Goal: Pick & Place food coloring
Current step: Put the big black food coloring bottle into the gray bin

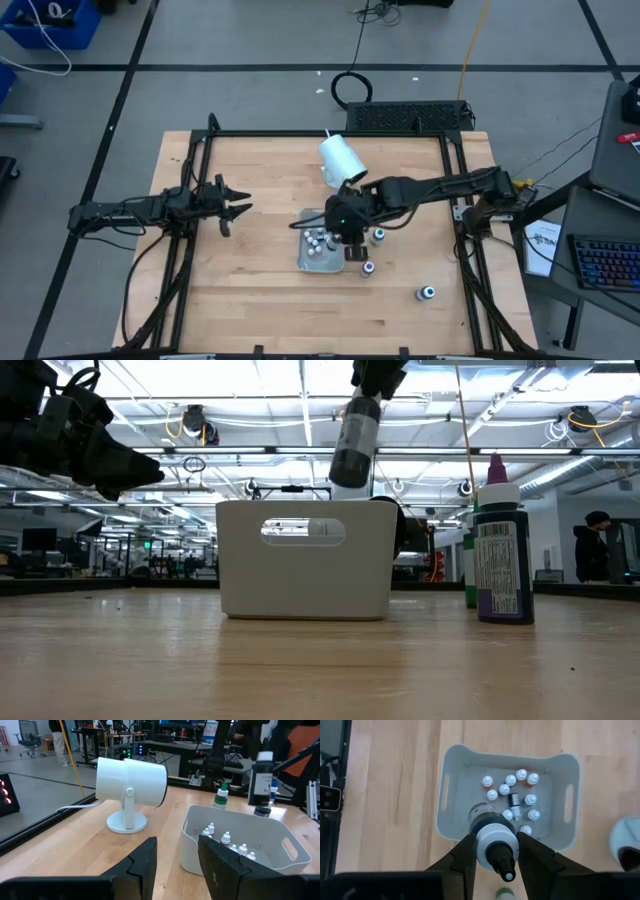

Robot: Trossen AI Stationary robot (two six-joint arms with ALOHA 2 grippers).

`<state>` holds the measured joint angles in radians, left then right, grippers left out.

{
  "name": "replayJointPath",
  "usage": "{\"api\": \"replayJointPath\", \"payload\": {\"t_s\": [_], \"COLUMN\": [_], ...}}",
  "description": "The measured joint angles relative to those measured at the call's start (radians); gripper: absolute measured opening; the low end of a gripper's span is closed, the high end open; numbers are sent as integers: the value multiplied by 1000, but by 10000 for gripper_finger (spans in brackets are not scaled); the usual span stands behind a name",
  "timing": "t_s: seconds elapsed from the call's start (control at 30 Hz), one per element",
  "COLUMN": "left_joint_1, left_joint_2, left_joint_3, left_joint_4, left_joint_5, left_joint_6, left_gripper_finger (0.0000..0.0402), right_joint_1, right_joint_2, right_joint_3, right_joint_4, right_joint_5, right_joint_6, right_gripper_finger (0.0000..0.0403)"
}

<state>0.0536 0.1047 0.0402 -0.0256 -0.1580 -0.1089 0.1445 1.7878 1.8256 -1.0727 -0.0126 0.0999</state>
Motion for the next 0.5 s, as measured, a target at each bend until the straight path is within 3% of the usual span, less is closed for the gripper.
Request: {"api": "replayJointPath", "payload": {"t_s": [0.5], "left_joint_1": [0], "left_joint_2": [0], "left_joint_3": [0], "left_joint_4": [0], "left_joint_5": [0], "left_joint_6": [0], "left_gripper_finger": [147], "right_joint_1": [14], "right_joint_2": [100], "right_joint_3": [0], "right_joint_4": [16], "right_joint_5": [-71], "right_joint_6": [-23], "right_gripper_finger": [106]}}
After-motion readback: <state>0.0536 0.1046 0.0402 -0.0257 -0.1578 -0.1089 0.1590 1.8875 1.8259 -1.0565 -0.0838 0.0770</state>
